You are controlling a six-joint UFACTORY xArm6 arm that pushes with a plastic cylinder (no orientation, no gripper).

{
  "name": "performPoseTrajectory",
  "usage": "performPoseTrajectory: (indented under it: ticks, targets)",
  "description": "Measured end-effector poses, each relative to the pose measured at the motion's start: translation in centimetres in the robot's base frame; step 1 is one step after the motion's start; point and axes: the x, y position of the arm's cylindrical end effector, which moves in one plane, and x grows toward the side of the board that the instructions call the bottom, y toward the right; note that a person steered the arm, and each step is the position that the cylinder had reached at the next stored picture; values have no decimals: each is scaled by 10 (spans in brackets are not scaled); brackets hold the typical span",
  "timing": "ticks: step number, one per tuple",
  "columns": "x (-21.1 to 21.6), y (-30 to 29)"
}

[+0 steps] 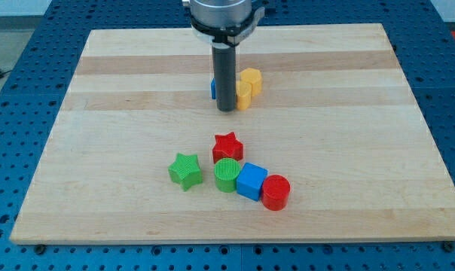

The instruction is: Move the blue cube diagonally bottom right to the yellow heart

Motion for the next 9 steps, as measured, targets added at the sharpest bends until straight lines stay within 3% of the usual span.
performPoseTrajectory:
  ticks: [1,2,3,4,6,7,9]
  targets:
    - [11,85]
    - [61,172]
    - [174,196]
    - [206,187]
    - [205,44]
    - [191,14]
    - [128,43]
